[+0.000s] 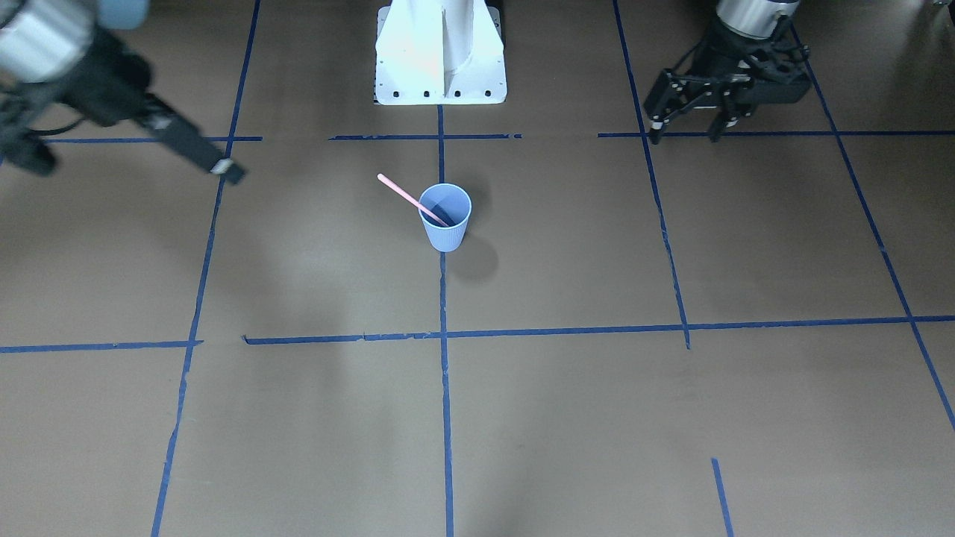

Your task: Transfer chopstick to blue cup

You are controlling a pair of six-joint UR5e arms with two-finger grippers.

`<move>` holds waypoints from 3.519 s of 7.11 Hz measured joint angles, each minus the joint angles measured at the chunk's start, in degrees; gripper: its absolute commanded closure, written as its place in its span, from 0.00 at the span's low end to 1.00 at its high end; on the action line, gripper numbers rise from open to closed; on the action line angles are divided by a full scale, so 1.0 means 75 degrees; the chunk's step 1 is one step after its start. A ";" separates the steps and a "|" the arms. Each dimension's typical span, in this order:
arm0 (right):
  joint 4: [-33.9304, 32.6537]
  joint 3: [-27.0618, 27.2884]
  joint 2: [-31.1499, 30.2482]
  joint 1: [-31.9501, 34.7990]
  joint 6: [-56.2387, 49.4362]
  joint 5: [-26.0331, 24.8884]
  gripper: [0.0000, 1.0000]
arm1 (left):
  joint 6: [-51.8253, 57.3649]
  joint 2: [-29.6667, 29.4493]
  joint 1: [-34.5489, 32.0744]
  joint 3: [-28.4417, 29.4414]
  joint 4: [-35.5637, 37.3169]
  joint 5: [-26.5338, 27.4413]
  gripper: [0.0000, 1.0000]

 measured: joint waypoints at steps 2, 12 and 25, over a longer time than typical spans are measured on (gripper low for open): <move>-0.0007 0.0021 -0.1382 0.1276 -0.2580 0.0036 0.00 | 0.1618 0.0910 -0.0753 -0.0042 0.0003 -0.0431 0.00; -0.3212 -0.0733 -0.3828 0.4419 -1.6220 -0.0836 0.00 | 0.9581 0.1472 -0.5340 0.4136 -0.0107 -0.3095 0.00; -0.2825 -0.1300 -0.3806 0.4020 -1.5914 -0.1276 0.00 | 0.9336 0.1885 -0.5639 0.3951 -0.0182 -0.2910 0.00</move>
